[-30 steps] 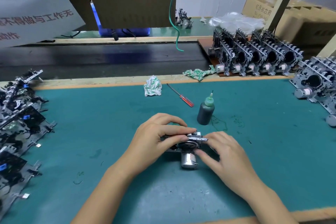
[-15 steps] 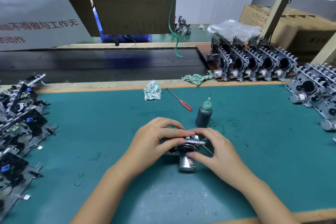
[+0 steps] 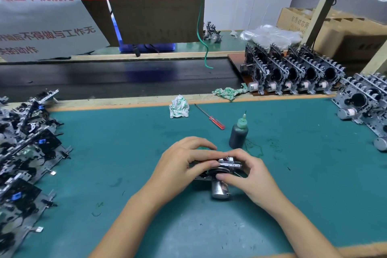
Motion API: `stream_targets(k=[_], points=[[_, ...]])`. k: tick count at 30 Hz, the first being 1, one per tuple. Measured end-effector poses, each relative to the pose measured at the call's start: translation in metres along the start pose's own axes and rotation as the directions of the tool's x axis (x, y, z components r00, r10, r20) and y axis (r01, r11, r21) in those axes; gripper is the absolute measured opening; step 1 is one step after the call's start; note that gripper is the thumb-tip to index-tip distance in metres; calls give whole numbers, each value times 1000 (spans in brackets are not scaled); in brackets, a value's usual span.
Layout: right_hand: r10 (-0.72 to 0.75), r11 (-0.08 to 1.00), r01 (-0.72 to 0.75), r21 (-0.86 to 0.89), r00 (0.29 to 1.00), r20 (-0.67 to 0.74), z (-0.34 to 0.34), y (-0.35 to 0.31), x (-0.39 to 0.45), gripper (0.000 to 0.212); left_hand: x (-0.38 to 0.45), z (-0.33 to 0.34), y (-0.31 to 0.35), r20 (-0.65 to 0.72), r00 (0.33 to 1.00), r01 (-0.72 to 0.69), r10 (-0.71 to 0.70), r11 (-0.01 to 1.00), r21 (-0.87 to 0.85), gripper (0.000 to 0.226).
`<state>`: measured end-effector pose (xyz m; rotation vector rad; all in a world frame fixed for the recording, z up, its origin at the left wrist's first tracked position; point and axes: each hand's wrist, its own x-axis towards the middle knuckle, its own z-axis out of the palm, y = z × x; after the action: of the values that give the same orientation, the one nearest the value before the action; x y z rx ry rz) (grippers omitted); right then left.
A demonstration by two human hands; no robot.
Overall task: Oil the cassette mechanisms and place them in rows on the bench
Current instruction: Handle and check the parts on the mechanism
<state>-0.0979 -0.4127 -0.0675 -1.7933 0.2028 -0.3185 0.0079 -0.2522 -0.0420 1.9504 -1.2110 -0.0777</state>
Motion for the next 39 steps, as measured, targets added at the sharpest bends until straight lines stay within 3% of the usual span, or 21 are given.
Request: stream_targets(k=[16,18,19,21,23,26,32,39], points=[[22,999,-25,42,997,77,-3,-3,0,21,-2,0,2,28,1000,-4,4,1000,22,28],[34,994,-25,-102,996,86,-2,-3,-2,15,-1,0,2,21,1000,-3,3,1000,24,30],[5,964,13,-266,998,67,-2,-2,-5,17,-1,0,2,17,1000,-2,2,1000,29,32],[-149,797,121,-592,989,2,-3,-1,-11,31,-1,1,2,17,1000,-8,8,999,49,35],[-299,685,168,-709,952,-63,-5,-2,-16,39,-1,1,2,14,1000,-21,20,998,61,34],[-375,600,185,-778,924,-69,-5,1,-20,39,-1,1,1,3,1000,-19,19,999,34,26],[-374,568,223,-792,928,-7,-10,0,-18,38,-1,2,0,-15,999,-48,48,999,25,29],[-315,666,235,-708,949,19,-20,-11,-18,44,-7,-2,7,-54,995,-82,86,993,87,28]])
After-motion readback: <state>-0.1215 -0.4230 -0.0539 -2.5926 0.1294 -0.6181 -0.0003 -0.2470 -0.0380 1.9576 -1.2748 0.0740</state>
